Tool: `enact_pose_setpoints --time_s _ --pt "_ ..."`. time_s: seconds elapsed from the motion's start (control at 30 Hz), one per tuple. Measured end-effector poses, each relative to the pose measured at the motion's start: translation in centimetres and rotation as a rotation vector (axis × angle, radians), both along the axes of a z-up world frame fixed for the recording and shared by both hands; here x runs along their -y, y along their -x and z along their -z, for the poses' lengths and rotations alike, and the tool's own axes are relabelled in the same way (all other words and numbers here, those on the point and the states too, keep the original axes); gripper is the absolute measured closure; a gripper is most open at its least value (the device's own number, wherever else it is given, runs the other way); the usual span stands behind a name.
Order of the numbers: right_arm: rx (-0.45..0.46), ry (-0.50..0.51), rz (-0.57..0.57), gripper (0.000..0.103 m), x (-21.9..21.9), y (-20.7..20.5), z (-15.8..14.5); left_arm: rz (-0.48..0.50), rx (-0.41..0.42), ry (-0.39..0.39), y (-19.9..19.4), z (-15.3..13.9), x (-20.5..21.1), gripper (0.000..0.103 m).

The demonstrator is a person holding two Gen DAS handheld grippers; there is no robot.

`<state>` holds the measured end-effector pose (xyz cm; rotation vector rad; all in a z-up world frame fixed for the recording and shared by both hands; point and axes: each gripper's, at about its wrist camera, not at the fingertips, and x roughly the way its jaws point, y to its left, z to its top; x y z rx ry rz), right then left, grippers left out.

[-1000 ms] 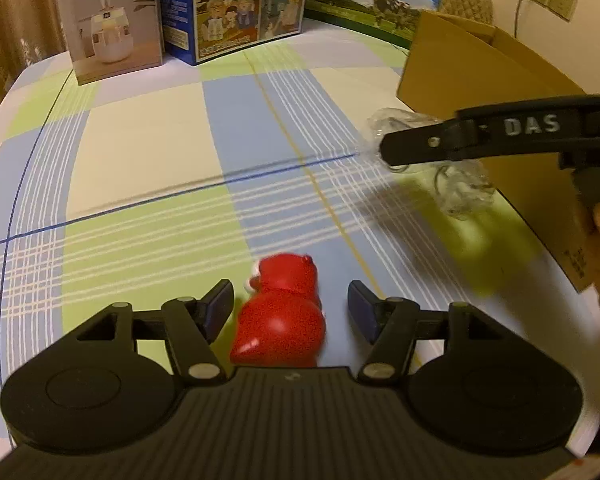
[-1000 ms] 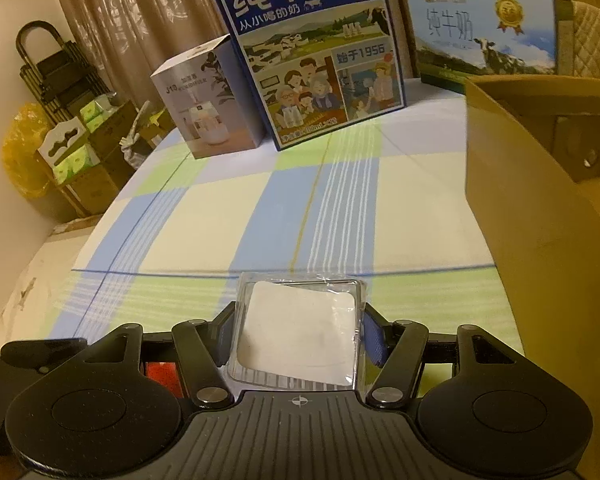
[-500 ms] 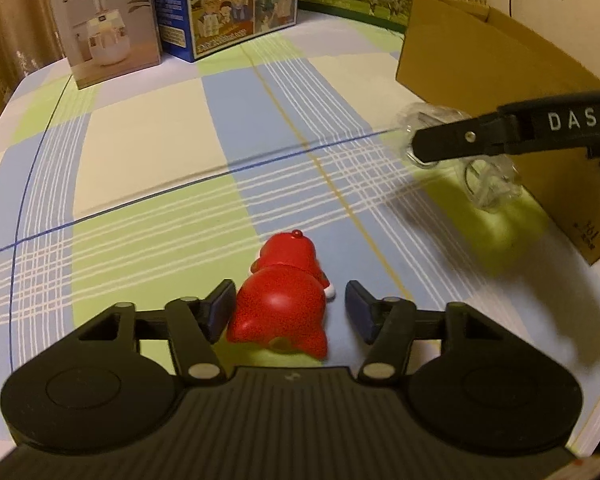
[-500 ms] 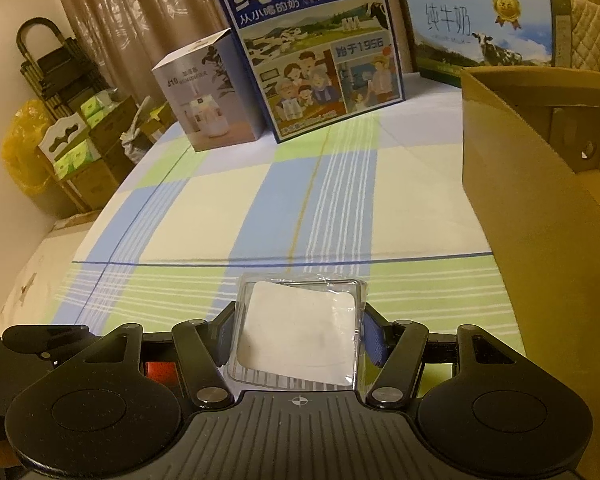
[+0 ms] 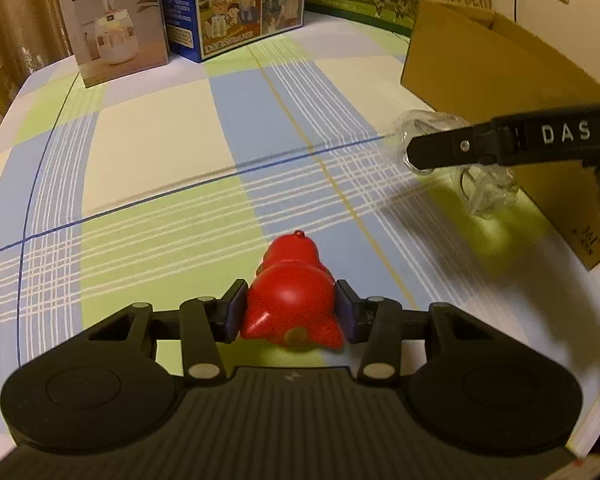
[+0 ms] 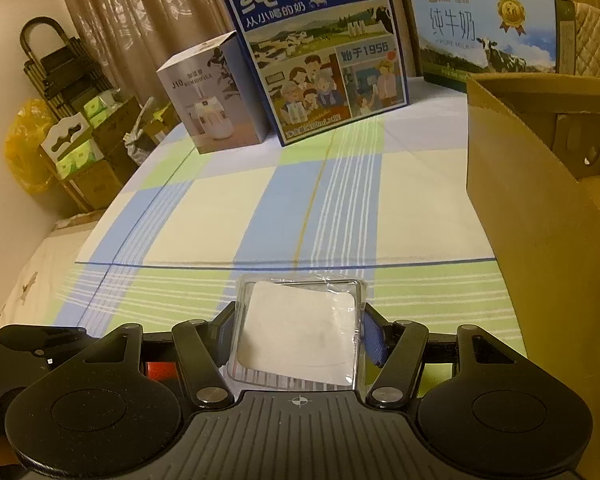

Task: Organize objects
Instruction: 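Carry the red figure and clear case over the cardboard box with both tools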

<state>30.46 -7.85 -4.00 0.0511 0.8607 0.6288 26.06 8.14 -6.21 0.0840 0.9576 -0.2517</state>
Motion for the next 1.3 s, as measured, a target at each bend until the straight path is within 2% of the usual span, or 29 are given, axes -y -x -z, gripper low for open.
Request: enact_pose_setpoints --time_s 0.53,0.7,0.8,1.3 --pt "0.038 0.009 -0.005 0.045 0.4 1.6 -1.0 -0.100 0.066 0.077 1.6 -2.7 -0.4 0.062" --pt "0.083 0.035 -0.015 0.045 1.0 3.7 -2.0 -0.170 0.091 0.112 2.6 -4.2 -0.2 0.062" --pt "0.076 0.027 -0.003 0.045 2.0 5.2 -2.6 -0.203 0.101 0.131 3.6 -5.1 -0.1 0.062" --pt "0.116 -0.016 0.029 0.045 6.1 12.2 -7.9 -0.255 0.159 0.206 10.0 -10.5 3.3 0.062"
